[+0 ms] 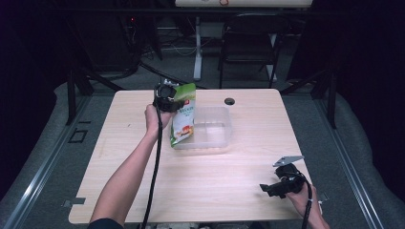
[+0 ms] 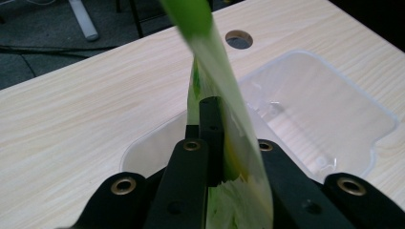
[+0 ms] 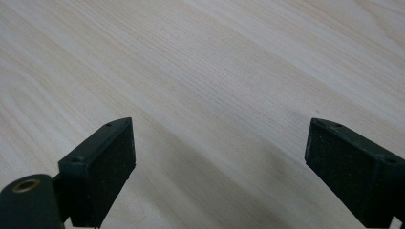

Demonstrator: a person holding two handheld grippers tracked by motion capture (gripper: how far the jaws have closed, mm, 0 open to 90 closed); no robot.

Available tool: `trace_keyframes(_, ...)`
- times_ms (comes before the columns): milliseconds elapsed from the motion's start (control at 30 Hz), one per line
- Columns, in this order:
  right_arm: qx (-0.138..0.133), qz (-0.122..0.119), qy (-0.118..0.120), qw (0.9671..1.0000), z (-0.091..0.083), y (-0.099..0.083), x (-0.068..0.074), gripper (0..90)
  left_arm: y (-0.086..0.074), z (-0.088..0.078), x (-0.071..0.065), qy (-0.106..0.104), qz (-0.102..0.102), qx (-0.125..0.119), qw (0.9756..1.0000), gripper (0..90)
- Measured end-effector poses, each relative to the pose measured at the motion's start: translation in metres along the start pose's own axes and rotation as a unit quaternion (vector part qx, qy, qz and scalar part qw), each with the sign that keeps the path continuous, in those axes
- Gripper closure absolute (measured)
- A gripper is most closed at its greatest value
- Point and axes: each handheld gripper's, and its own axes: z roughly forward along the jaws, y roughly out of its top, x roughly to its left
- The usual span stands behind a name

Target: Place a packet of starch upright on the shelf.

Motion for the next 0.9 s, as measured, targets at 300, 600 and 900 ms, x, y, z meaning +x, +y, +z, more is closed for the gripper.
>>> trace_keyframes(300, -0.001, -0.001, 0.0, 1.0, 0.0, 0.0, 0.0, 9.2, -0.011, -0.016, -0.007, 0.002, -0.019, -0.053, 0.9984, 90.0)
trace_keyframes(600, -0.005, 0.002, -0.003, 1.0, -0.002, 0.0, -0.001, 9.2, -0.018, -0.023, -0.016, 0.021, -0.039, -0.112, 0.9927, 90.0)
trace_keyframes(900, -0.007, 0.001, 0.0, 1.0, -0.002, 0.0, 0.0, 9.2, -0.036, -0.016, -0.016, 0.031, -0.091, -0.178, 0.9793, 90.0)
